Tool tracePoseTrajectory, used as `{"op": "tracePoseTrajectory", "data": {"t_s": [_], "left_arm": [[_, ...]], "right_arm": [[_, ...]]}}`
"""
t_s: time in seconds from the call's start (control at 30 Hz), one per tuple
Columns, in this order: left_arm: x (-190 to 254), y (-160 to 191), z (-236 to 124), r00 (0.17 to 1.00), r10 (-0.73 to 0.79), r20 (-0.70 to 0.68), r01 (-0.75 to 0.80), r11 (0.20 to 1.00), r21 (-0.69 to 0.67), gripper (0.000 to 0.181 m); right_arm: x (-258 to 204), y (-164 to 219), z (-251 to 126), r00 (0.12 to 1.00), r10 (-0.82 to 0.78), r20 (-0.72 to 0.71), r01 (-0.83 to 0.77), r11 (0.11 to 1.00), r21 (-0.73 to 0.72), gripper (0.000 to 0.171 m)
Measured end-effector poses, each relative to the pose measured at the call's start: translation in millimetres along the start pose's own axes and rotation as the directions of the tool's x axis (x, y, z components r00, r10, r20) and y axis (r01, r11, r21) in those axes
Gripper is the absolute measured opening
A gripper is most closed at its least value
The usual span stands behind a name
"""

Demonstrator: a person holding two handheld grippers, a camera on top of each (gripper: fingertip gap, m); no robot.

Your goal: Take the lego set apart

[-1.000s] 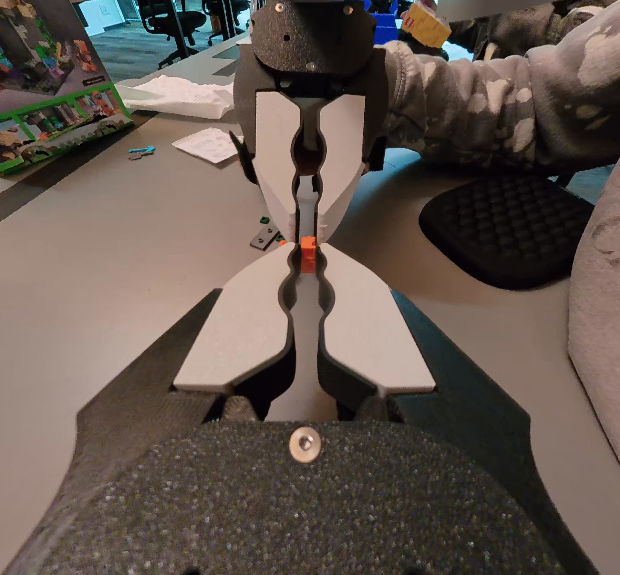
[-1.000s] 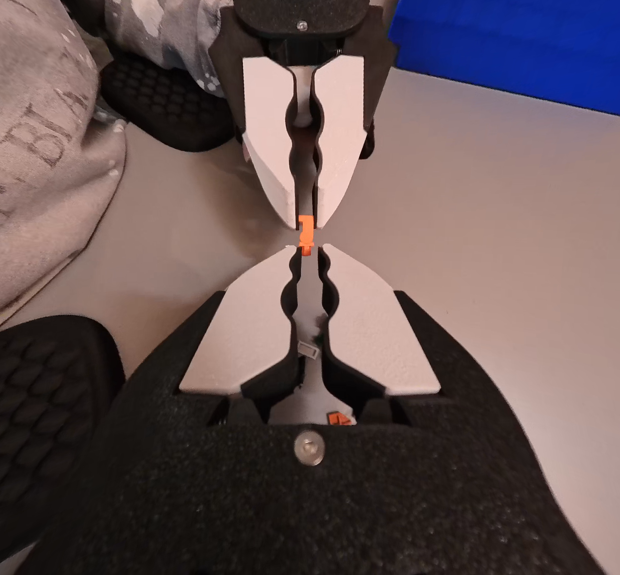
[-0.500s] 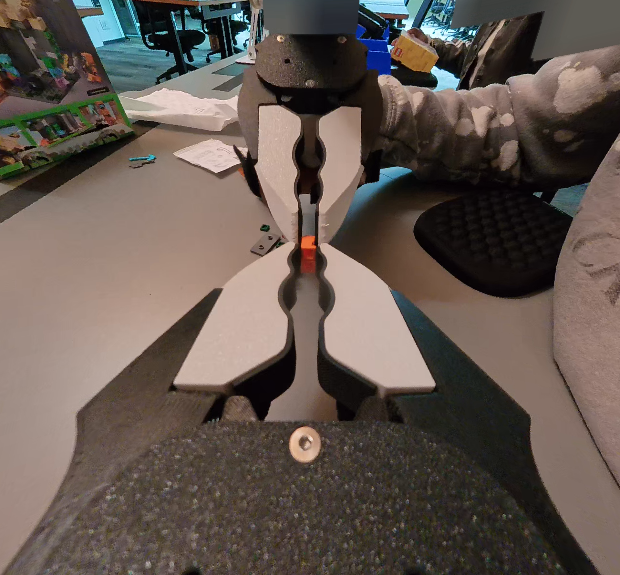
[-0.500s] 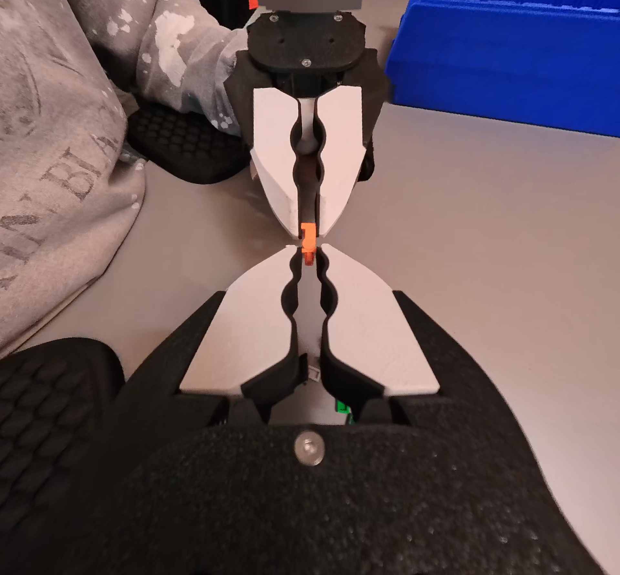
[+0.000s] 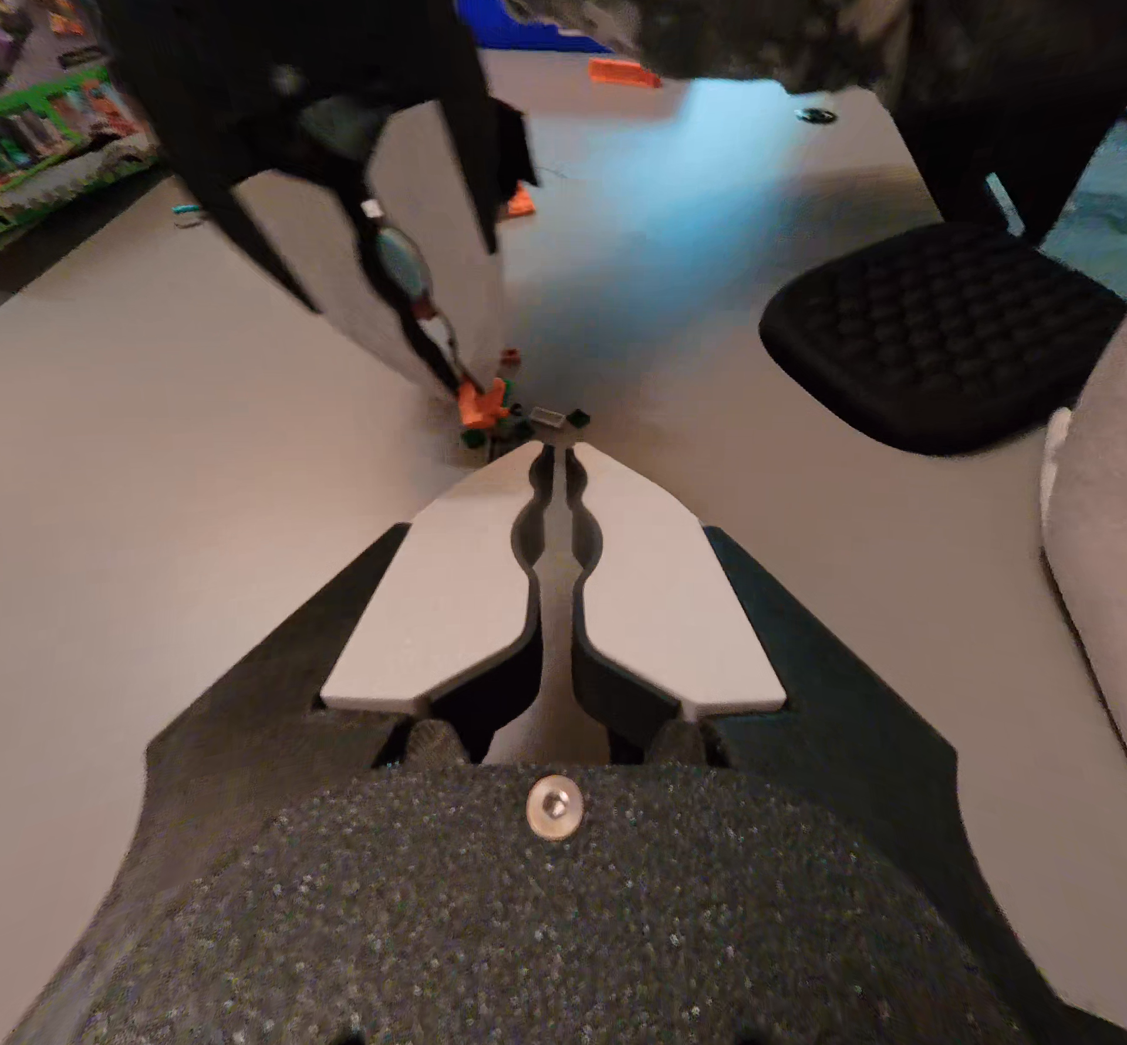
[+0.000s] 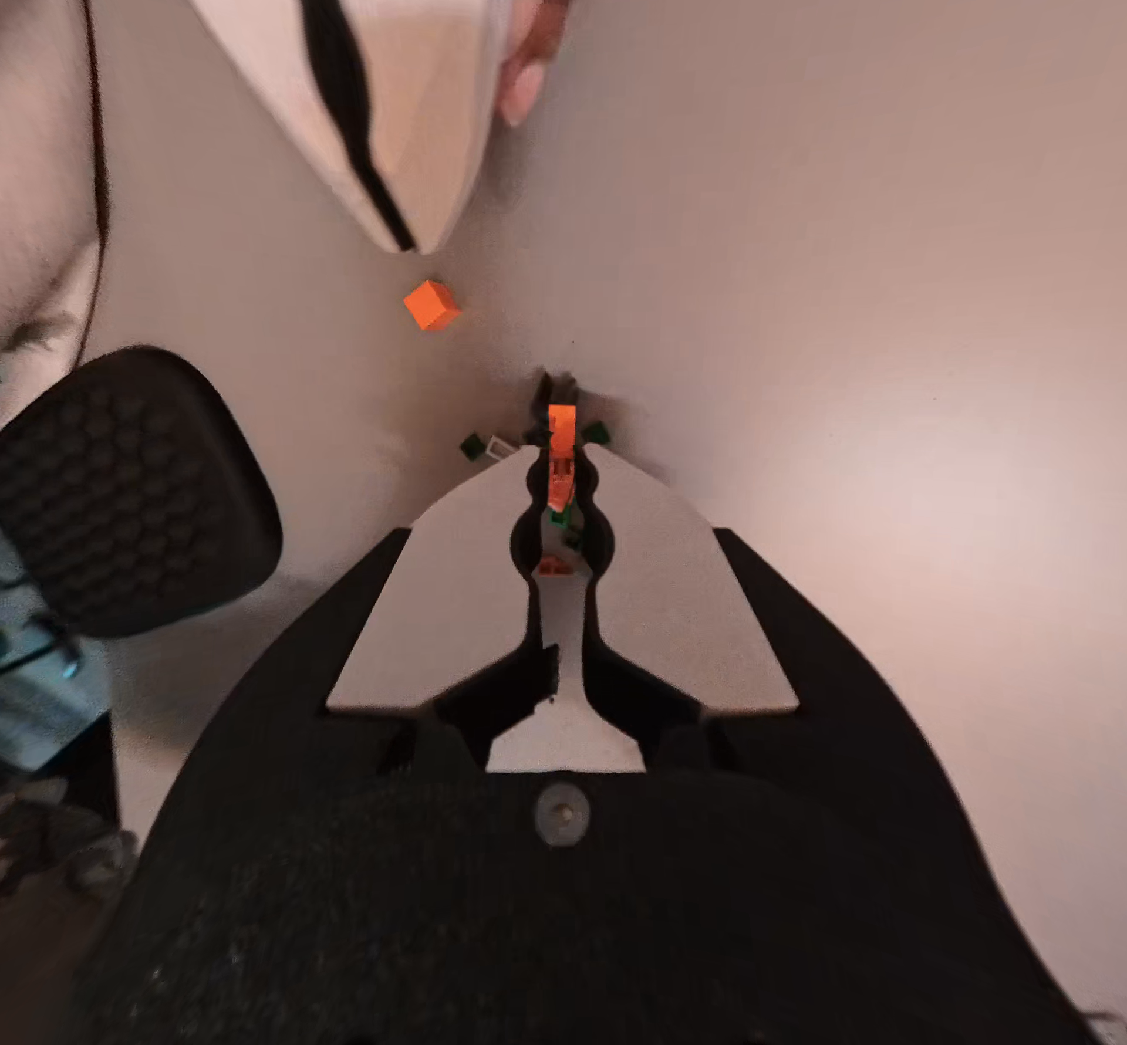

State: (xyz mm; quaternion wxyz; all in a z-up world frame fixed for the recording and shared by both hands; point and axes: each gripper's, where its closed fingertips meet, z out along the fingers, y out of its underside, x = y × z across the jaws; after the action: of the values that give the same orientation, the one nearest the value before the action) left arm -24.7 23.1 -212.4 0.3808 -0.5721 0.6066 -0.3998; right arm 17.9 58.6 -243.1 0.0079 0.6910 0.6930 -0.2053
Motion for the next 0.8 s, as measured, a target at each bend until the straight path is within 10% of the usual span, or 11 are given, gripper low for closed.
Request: {"op": "tracePoseTrajectory", "data": {"t_s": [0.3,0.8], "left_arm": [[32,26,18,0.987,0.112,-0.115,-0.130,0.977,-0.166,0.014],[-39,36,27,0.916,0.306,0.259,-0.205,0.913,-0.352,0.013]], "right_arm": [[18,-11,16,0.991,0.048,0.124,-0.037,0.995,-0.090,0.012],[1,2,-22,0.979,0.055,-0.196,0.002,0.960,0.281,0.025]]}}
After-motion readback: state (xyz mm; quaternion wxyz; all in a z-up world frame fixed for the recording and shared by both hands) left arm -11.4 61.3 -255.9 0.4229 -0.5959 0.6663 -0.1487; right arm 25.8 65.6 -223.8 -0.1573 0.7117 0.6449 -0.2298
